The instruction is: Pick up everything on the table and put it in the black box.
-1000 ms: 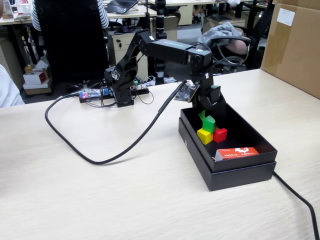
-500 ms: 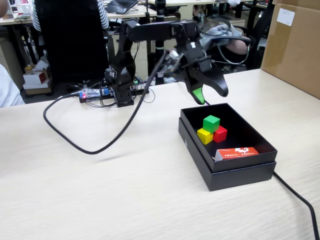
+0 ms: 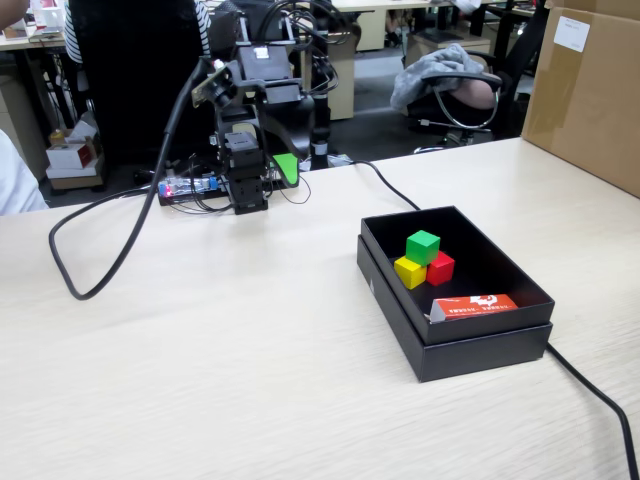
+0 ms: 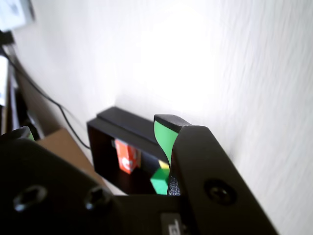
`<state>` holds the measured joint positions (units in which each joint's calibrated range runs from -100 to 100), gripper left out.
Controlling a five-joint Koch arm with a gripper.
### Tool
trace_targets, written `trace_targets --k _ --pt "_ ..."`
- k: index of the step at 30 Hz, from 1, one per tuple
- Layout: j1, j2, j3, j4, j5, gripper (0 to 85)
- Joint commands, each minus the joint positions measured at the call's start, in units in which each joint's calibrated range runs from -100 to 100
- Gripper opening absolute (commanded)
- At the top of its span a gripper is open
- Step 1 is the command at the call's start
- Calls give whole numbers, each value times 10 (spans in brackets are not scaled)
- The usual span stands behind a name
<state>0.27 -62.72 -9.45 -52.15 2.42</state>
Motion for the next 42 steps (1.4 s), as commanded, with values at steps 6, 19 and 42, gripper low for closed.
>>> trace_targets --k 6,19,42 --pt "-14 -177 -162 113 -6 523" --pt "-15 -279 -398 300 -5 523" --pt "-24 -373 -751 588 -34 520"
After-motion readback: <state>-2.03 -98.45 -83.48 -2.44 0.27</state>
